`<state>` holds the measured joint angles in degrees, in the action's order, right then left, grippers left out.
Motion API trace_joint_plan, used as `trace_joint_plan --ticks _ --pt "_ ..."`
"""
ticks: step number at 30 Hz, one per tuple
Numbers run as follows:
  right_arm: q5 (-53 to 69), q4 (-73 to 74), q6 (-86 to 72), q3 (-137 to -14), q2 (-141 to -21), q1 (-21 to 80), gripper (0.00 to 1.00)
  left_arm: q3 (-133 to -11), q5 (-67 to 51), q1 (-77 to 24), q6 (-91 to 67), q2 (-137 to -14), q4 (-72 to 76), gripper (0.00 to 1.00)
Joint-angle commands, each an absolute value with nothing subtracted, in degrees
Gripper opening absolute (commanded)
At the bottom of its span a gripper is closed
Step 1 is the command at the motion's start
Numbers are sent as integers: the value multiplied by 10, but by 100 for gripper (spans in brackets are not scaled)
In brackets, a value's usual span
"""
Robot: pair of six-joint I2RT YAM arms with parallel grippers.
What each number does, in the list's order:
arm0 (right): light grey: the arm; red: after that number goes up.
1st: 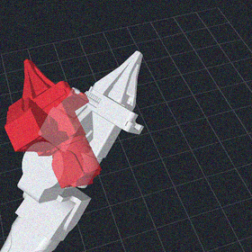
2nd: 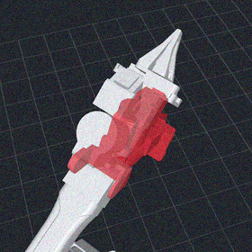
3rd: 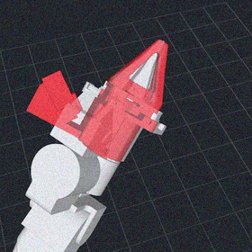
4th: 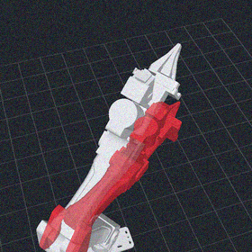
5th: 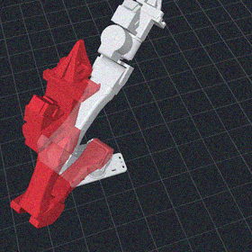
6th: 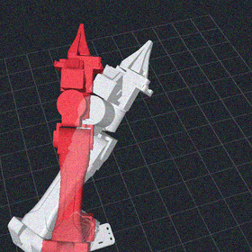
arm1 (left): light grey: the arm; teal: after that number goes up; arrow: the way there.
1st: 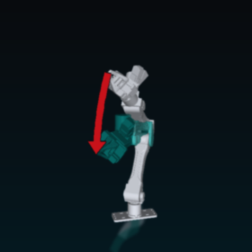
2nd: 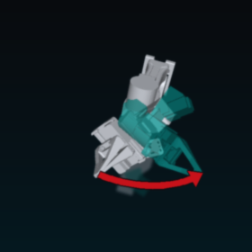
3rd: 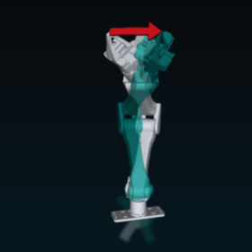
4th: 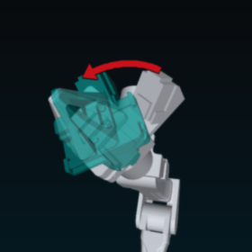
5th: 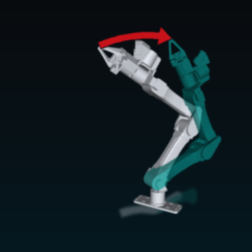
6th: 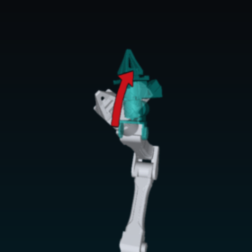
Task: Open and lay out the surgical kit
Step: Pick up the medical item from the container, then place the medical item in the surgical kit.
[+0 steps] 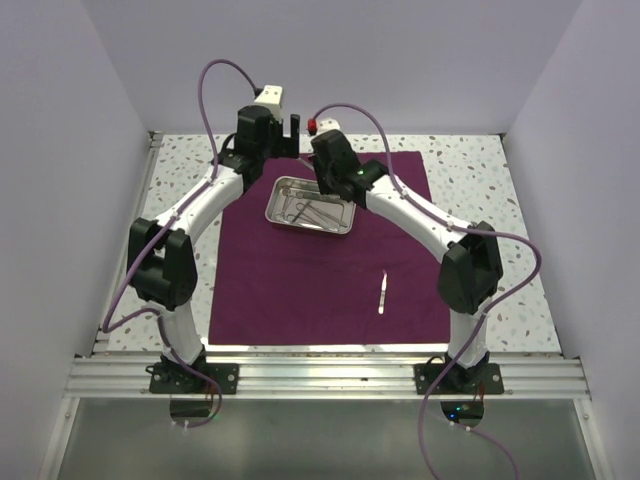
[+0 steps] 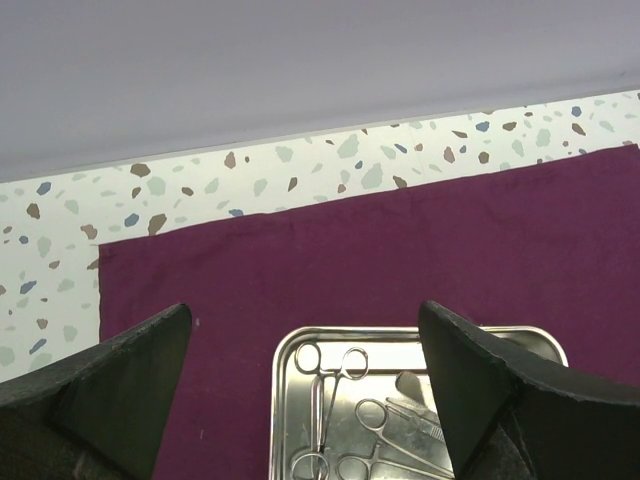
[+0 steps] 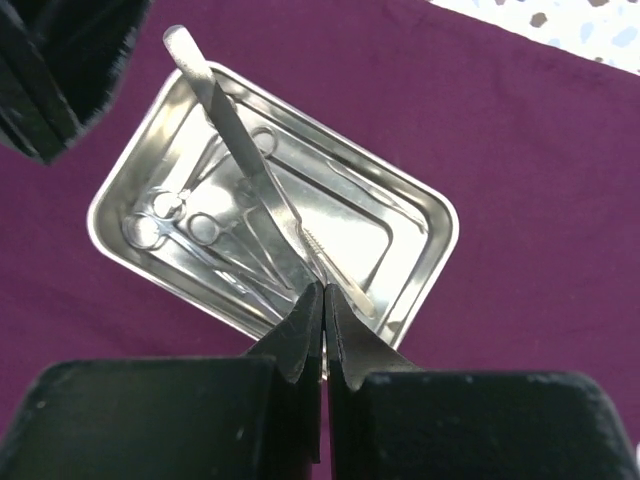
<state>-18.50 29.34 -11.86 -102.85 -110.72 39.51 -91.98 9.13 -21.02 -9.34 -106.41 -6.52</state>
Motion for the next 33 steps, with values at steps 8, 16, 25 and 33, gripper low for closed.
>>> trace_joint_plan --ticks 8,16,25,33 --pt "-307 313 -105 -998 -1114 417 0 -934 82 -204 -90 -1056 -51 99" --pt "-340 340 -171 -858 -980 417 0 -934 79 -204 -90 -1058 -48 99" --pt "-336 340 -449 -523 -743 424 0 -934 67 -204 -98 -1060 -48 100" --pt "-359 399 -628 -379 -622 452 0 -938 52 -205 -109 -1061 -52 100"
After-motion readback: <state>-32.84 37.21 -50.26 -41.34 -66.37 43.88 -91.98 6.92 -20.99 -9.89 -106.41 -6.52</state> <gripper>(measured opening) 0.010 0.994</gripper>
